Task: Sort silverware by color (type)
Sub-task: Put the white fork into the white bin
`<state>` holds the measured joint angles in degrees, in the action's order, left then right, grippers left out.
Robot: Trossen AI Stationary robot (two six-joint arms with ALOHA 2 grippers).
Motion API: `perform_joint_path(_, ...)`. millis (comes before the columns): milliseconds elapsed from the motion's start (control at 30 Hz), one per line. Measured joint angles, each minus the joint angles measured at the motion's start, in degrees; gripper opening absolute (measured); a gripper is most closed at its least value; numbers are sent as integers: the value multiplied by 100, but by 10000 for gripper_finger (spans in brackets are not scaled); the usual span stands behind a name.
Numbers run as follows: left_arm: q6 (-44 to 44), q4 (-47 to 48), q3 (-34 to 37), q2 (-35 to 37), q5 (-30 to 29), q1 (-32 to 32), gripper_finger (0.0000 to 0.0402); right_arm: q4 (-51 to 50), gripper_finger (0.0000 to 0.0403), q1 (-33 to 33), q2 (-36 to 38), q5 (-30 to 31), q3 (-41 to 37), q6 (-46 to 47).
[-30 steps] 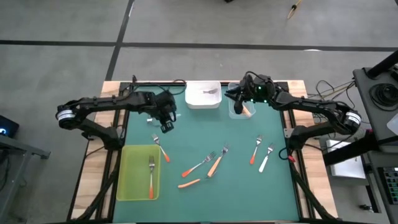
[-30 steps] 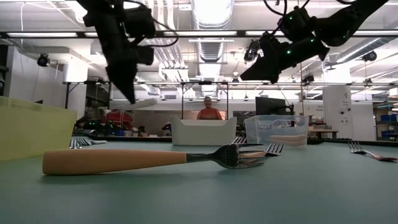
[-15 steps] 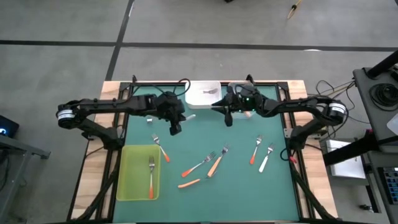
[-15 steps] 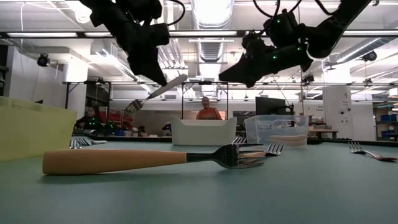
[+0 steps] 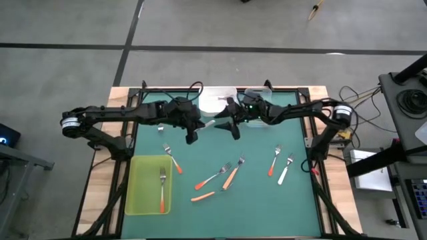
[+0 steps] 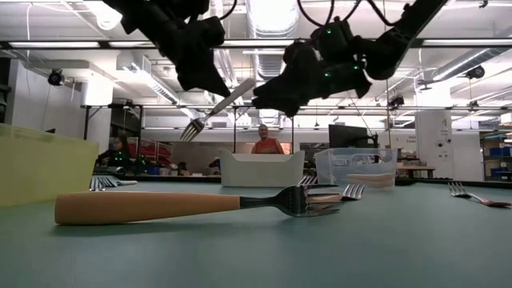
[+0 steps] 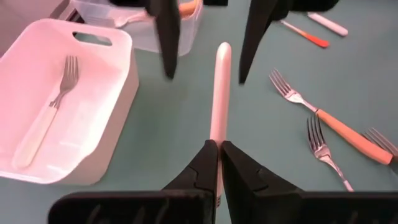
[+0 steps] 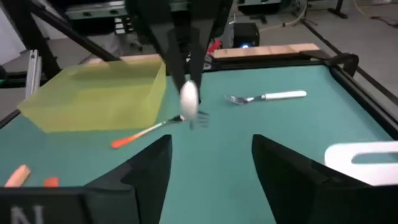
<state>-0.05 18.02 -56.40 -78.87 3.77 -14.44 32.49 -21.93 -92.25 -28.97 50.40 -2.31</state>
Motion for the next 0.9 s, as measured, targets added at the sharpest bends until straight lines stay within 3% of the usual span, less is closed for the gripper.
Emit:
perform_joint_path(533, 0, -189, -2, 0, -24, 0, 0, -42, 209, 104, -356, -412, 666, 23)
perform_joint_path(667, 2, -199, -2, -7, -28, 0, 0, -44, 159, 104, -356, -276, 666, 42)
perform_joint_path(900, 15, -210, -2, -26, -59, -2, 0, -47, 28, 107, -356, -225, 666, 73)
